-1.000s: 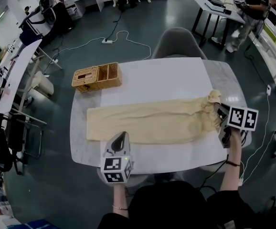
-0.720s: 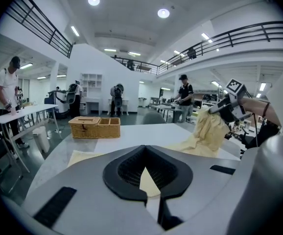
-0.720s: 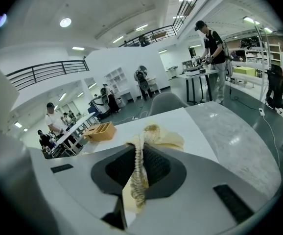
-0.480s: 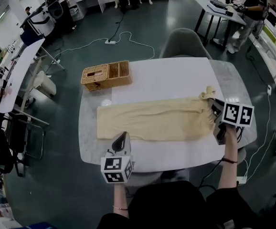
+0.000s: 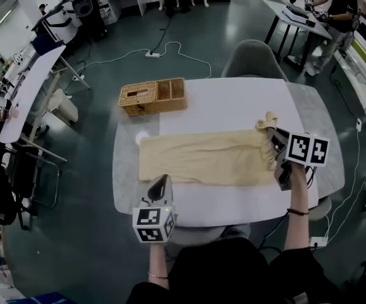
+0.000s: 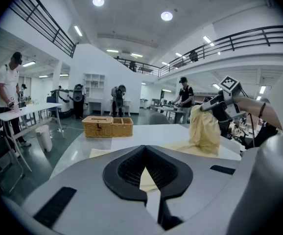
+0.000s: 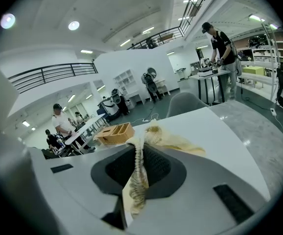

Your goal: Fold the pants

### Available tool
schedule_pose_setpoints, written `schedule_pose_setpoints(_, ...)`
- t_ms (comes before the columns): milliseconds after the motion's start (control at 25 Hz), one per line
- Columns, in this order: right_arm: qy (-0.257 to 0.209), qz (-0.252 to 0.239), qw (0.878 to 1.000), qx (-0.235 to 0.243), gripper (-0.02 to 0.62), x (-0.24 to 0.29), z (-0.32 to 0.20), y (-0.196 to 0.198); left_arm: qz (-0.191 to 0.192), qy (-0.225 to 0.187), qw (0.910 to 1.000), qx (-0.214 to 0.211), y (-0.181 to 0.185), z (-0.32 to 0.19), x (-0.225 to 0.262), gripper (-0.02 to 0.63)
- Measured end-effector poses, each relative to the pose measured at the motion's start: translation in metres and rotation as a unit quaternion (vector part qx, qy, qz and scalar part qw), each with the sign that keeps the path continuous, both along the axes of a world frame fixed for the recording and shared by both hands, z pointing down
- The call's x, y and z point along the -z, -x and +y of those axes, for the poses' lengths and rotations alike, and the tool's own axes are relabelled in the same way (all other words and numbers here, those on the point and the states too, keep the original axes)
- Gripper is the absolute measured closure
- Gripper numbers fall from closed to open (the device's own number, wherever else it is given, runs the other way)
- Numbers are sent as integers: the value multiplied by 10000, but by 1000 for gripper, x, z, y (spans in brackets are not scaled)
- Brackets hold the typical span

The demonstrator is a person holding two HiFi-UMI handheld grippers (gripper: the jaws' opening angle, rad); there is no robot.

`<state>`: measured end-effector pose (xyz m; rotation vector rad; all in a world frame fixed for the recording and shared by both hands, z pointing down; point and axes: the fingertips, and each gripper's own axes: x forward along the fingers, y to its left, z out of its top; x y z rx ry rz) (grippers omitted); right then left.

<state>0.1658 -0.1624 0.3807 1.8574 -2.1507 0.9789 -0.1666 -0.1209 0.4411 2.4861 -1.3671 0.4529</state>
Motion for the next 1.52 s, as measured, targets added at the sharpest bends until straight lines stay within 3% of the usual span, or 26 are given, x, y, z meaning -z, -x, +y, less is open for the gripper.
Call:
schedule_pose_setpoints(720, -108, -396, 9923, 1170, 549, 16, -37, 88, 32, -35, 9968, 792, 24, 11, 16, 598)
schedule_pose_setpoints(1000, -254, -665, 9873, 1417, 549, 28, -54, 123, -33, -81, 9951, 984, 43, 12, 21, 598)
schedule_pose_setpoints(1520, -380, -791, 9869, 1355, 549, 31, -82, 208, 23, 153, 9974, 699, 98, -8, 6, 598)
